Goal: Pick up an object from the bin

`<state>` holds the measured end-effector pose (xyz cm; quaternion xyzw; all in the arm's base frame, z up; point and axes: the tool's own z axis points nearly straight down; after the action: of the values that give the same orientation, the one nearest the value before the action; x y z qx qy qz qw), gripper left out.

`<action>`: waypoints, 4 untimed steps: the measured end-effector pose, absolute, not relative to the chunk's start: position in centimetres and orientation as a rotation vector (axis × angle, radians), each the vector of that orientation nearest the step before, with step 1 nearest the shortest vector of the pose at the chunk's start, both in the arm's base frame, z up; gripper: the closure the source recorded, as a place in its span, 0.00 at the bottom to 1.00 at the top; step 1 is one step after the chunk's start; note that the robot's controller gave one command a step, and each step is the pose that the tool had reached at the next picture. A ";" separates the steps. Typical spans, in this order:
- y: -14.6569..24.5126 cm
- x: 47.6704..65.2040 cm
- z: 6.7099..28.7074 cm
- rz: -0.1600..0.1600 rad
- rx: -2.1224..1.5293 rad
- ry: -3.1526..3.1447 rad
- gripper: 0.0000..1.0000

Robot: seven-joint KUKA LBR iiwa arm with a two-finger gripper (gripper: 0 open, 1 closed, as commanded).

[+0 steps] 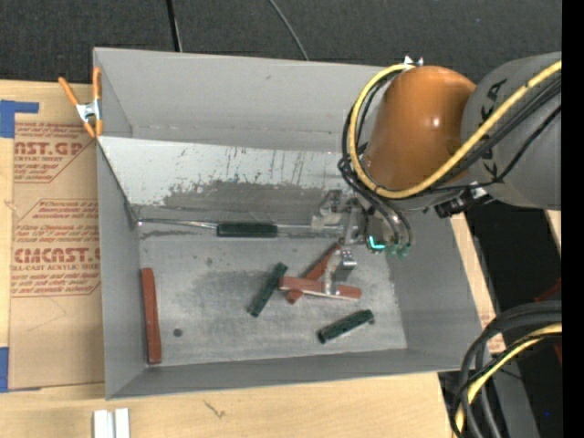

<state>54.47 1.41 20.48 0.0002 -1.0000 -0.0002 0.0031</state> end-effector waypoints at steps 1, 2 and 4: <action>1.4 54.6 20.9 -0.001 0.000 -3.143 0.00; 1.1 54.9 16.5 0.000 0.056 -3.151 0.00; 0.1 56.2 7.8 -0.005 -0.222 -3.156 1.00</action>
Offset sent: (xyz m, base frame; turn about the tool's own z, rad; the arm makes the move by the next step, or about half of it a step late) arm 0.0036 -0.0106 -0.1282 -0.0959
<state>56.15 0.13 7.77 -0.0702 -0.9975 -0.0016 -0.0111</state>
